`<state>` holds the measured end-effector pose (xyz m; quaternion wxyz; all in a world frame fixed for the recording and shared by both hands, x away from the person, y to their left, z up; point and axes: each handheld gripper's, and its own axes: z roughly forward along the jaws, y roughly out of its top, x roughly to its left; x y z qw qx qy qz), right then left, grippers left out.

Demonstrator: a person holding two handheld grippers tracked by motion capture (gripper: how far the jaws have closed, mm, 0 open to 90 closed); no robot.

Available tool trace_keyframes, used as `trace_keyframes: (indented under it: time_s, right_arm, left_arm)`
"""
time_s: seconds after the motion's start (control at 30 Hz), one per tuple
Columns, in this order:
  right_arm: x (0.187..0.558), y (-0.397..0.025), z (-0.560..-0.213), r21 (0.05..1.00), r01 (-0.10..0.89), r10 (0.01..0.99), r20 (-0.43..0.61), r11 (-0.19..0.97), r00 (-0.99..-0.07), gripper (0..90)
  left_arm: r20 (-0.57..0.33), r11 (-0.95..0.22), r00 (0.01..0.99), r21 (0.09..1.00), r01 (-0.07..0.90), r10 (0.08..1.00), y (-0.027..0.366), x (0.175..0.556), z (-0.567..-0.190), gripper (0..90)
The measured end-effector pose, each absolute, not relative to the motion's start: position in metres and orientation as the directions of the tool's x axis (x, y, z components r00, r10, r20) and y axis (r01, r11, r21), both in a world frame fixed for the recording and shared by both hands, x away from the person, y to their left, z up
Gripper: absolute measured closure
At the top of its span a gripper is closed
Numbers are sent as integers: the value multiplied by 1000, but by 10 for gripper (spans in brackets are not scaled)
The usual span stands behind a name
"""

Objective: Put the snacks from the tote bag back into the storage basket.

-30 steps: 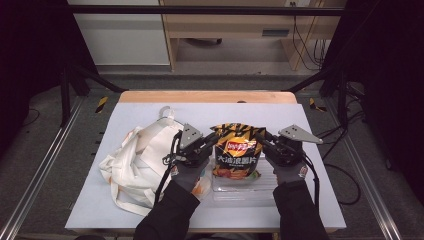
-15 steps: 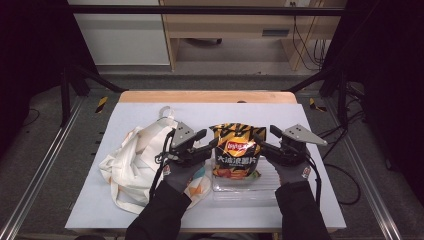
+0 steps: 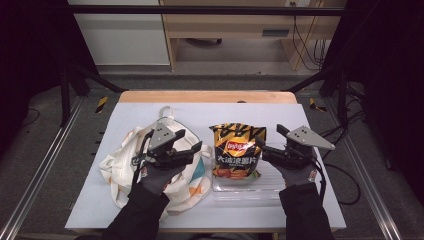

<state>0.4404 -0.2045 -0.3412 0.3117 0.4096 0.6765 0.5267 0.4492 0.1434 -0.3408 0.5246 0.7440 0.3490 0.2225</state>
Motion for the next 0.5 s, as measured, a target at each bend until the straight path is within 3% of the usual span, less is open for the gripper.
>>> trace_keyframes:
  time_s: [0.5]
  right_arm:
    - [428,-212,-350,963,233,876,-7,137,-483,97]
  left_arm:
    - [-32,-189,598,934,302,801,211,433,-355,275]
